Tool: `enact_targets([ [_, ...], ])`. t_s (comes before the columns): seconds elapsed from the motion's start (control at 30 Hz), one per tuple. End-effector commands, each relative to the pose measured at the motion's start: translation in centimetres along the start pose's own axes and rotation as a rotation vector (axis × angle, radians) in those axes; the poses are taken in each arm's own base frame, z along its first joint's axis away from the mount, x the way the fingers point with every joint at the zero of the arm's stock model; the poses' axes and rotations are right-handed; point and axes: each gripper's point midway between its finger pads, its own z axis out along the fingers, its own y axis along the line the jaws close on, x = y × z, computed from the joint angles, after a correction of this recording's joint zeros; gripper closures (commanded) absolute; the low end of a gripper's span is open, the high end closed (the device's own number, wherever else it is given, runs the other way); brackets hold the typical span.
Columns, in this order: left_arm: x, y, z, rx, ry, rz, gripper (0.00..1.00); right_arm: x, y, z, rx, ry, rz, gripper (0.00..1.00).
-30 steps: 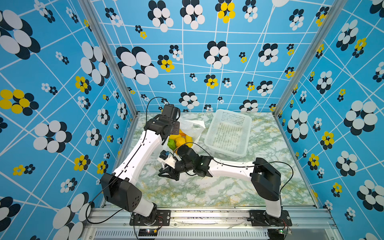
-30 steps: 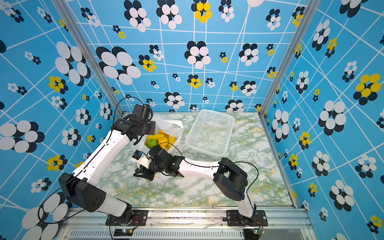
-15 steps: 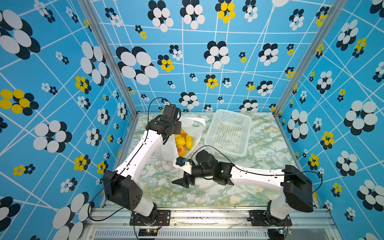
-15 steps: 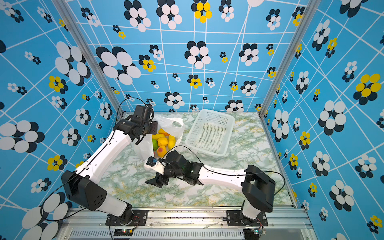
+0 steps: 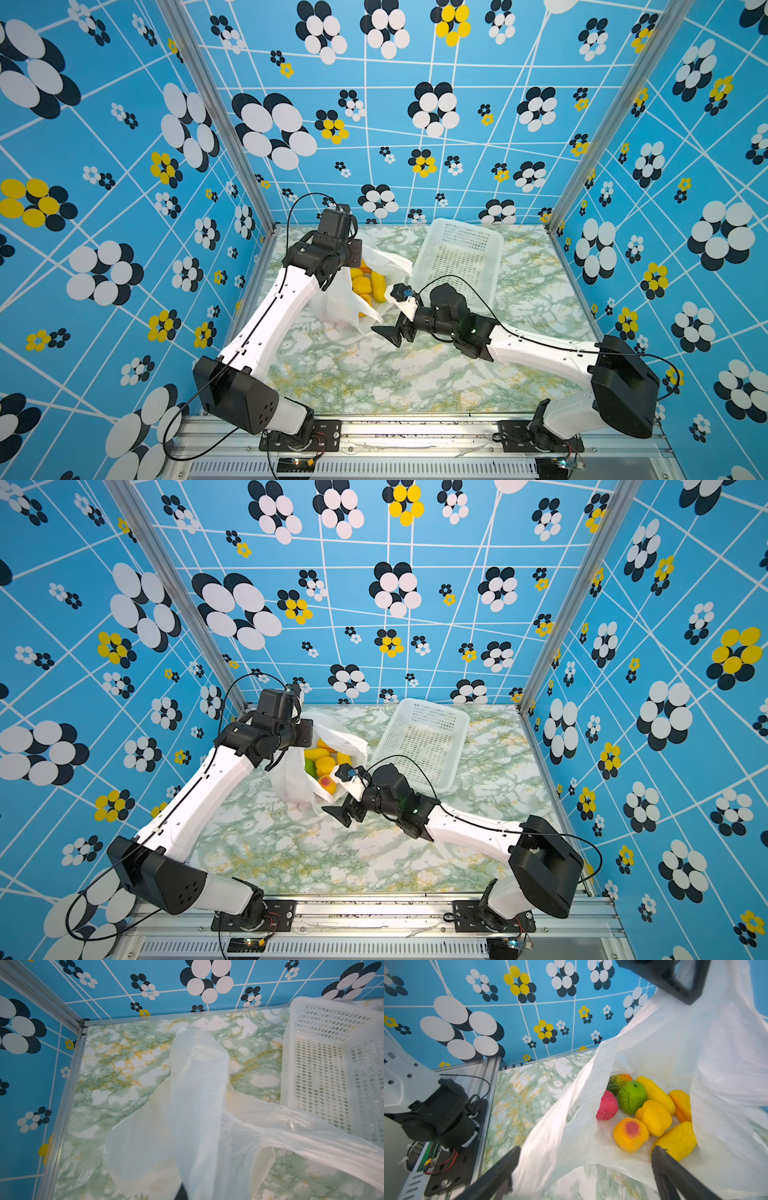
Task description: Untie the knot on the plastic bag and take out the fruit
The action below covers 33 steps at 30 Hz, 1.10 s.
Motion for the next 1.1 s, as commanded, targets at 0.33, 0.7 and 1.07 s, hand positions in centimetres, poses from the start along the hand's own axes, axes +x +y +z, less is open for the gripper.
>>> enact_targets([
  [0.33, -0.9, 0.1, -1.3, 0.031, -0.041, -0.007, 1.00, -0.6, -5.6, -1.8, 0.051, -0.122, 0.194, 0.53],
  [0.7, -0.8, -0.3, -1.3, 0.052, -0.040, -0.007, 1.00, -0.5, -10.5, -4.3, 0.076, -0.223, 0.378, 0.33],
  [1.07, -0.8, -0.8, -1.2, 0.080, -0.034, -0.009, 1.00, 0.4, -7.5, 0.2, -0.017, -0.113, 0.346, 0.66],
])
